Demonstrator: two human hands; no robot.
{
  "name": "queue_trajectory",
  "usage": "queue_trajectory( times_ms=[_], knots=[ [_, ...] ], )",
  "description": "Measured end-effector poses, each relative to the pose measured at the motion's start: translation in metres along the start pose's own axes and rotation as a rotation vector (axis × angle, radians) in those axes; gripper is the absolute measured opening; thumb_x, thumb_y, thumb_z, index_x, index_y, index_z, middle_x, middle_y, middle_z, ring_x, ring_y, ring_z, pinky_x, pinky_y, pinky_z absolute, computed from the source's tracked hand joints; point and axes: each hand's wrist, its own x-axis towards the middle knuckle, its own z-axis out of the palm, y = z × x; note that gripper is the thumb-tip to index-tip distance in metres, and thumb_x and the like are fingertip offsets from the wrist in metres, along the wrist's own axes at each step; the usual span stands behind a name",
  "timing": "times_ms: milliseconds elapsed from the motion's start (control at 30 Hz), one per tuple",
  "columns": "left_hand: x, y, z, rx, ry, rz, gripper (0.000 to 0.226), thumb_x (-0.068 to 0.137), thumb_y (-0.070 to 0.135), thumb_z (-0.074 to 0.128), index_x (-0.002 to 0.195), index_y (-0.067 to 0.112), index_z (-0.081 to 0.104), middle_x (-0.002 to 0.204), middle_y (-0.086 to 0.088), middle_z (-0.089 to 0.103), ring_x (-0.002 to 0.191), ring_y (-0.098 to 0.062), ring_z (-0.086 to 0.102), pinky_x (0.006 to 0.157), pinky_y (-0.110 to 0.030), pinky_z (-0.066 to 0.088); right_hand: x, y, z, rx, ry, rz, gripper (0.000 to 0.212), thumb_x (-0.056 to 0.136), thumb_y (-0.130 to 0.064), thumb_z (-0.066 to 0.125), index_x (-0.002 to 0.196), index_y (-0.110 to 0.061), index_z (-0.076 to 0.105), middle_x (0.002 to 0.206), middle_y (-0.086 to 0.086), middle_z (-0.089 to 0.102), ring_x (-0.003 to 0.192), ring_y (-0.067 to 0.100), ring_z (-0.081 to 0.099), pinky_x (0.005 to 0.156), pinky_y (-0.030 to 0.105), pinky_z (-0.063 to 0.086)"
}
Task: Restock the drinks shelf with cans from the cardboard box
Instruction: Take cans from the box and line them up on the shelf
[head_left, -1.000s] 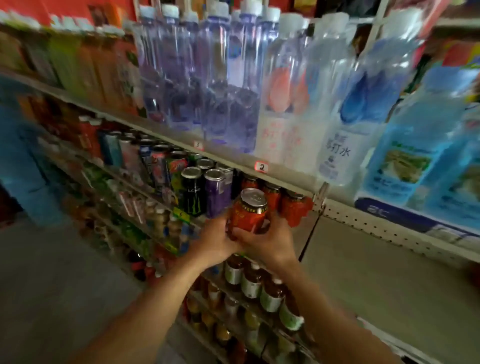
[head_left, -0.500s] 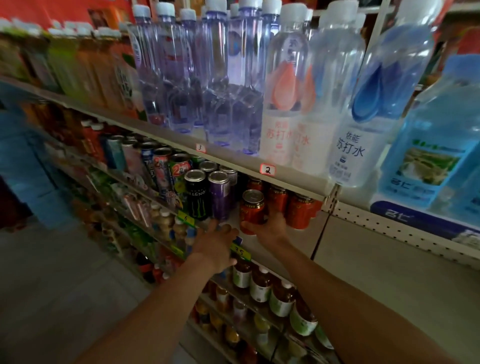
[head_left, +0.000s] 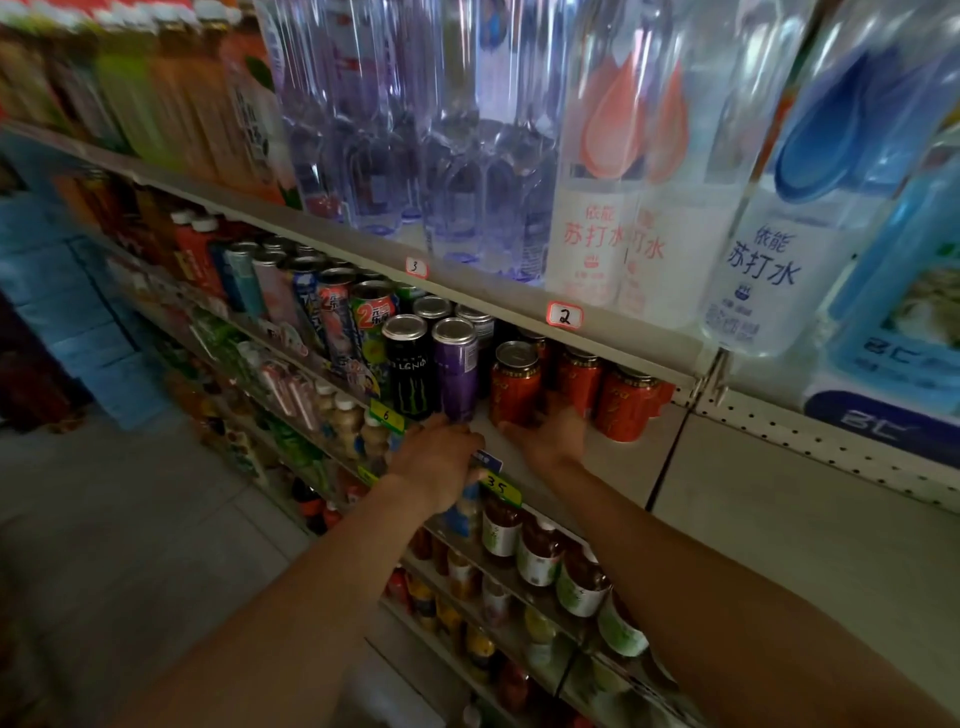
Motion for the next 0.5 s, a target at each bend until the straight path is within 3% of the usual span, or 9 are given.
queue_trajectory(
  times_ms=[367,500],
  knots=[
    [-0.0009,0.0047,0.0036,0.042,-0.012,-0.034,0.036,0.099,0.04,0.047,0.131,0.024,0.051,0.133,-0.001,0.051,0.131,-0.025,0.034,0.109,-0.047,0.032,0.0085,-0.0073,0.0068,-0.101,-0.039,0.004,0.06,0.072,-0.039,0.082,0.123,-0.015,0.062,0.12,0.007,0.069,0.109,0.025,0.066,0.092,0.042,0.055],
    [-0.0083,-0.0003,0.0081,-0.043,0.001,0.008,0.049,0.099,0.039,0.048,0.144,0.024,0.038,0.151,-0.001,0.035,0.143,-0.025,0.021,0.114,-0.047,0.028,0.0073,-0.0091,0.0063,-0.172,-0.045,0.014,0.06,0.076,-0.043,0.078,0.124,-0.012,0.06,0.123,0.009,0.067,0.112,0.026,0.064,0.093,0.039,0.053]
  ],
)
